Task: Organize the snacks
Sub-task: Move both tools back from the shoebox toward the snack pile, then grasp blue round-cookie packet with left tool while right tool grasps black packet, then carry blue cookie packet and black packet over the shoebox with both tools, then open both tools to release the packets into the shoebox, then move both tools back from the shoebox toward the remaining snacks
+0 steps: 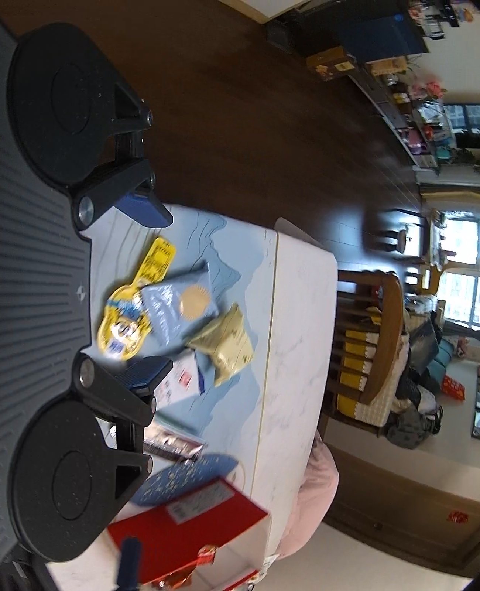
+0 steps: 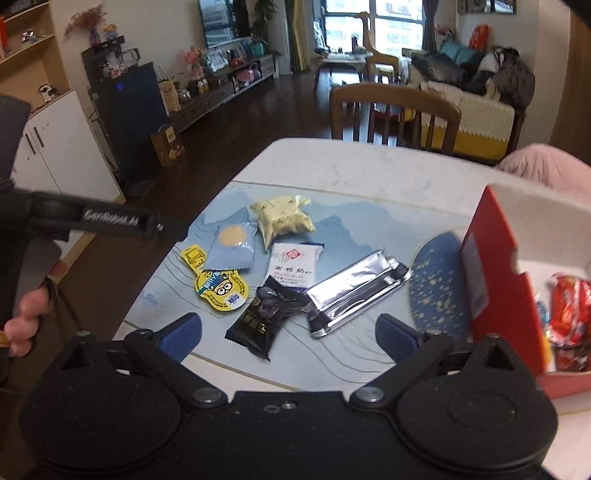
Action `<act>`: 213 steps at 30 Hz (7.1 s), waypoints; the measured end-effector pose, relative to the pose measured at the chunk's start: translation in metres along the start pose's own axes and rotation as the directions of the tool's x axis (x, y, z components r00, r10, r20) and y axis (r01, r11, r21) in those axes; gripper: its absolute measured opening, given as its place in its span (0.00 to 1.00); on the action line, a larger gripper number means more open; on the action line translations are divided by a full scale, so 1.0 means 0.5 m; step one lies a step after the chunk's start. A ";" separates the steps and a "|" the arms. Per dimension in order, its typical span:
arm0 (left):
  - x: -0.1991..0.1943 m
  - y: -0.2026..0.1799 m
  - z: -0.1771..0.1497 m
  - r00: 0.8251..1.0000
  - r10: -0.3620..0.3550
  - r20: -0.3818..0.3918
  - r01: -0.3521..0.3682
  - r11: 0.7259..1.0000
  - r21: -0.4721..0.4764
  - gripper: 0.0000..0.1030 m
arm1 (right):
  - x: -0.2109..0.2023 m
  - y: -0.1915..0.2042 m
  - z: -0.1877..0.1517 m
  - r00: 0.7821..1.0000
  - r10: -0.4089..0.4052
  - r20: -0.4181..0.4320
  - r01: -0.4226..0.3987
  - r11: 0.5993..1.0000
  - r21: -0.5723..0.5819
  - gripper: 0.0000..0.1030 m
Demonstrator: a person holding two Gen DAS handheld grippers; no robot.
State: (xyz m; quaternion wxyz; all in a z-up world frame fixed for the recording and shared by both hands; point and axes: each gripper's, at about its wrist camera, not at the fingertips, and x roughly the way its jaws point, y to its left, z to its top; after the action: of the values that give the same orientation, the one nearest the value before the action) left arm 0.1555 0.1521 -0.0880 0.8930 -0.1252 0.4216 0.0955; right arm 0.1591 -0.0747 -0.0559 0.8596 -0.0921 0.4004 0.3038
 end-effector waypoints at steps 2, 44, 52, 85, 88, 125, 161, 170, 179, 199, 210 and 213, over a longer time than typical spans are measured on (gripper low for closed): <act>0.024 0.011 0.006 1.000 0.010 -0.015 -0.010 1.000 0.003 0.74 | 0.015 0.006 -0.001 1.000 -0.004 -0.001 0.004 1.000 0.005 0.96; 0.258 -0.016 0.088 0.962 0.034 -0.270 -0.047 0.998 -0.043 0.54 | 0.219 0.048 0.056 0.965 0.010 -0.261 0.029 0.989 0.143 0.61; 0.249 -0.001 0.083 0.967 0.019 -0.254 -0.040 0.996 -0.080 0.44 | 0.211 0.044 0.043 0.972 -0.005 -0.235 0.041 0.988 0.150 0.37; 0.019 -0.038 0.061 0.983 -0.088 -0.163 0.072 0.992 -0.099 0.44 | -0.067 -0.100 0.008 0.997 0.009 -0.079 0.008 0.978 0.211 0.30; -0.013 -0.074 0.061 0.982 -0.119 -0.150 0.108 0.991 -0.079 0.43 | -0.100 -0.139 0.005 0.999 -0.009 -0.053 0.021 0.975 0.222 0.30; 0.012 -0.712 0.056 0.959 -0.198 -0.203 0.246 0.937 0.248 0.44 | -0.172 -0.637 -0.015 0.984 -0.171 -0.042 0.176 0.955 0.239 0.30; 0.221 -0.811 -0.017 0.938 0.015 -0.345 0.120 0.923 0.367 0.44 | -0.060 -0.669 -0.025 0.978 -0.097 -0.187 0.123 0.983 0.134 0.30; 0.184 -0.795 -0.006 0.944 -0.057 -0.326 0.168 0.931 0.323 0.45 | -0.073 -0.671 -0.024 0.976 -0.104 -0.193 0.137 0.976 0.170 0.31; 0.122 -0.769 0.011 0.952 -0.124 -0.280 0.207 0.935 0.289 0.48 | -0.122 -0.655 -0.014 0.987 -0.087 -0.135 0.113 0.974 0.199 0.31; -0.052 -0.664 0.033 0.964 -0.233 -0.130 0.259 0.934 0.248 0.62 | -0.231 -0.555 0.013 0.999 -0.032 0.000 0.031 0.974 0.224 0.32; -0.119 -0.507 0.018 0.973 -0.217 -0.075 0.228 0.957 0.181 0.63 | -0.235 -0.453 0.029 0.998 0.053 0.025 -0.056 0.982 0.181 0.32; -0.130 -0.456 0.017 0.980 -0.192 -0.055 0.198 0.967 0.162 0.63 | -0.229 -0.414 0.034 0.998 0.056 0.026 -0.059 0.986 0.159 0.33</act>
State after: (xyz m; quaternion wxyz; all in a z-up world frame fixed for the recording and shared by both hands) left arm 0.1838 -0.0661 0.0004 0.8971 -0.0927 0.4308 -0.0308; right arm 0.2364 -0.2843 0.0230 0.8594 -0.0084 0.4166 0.2964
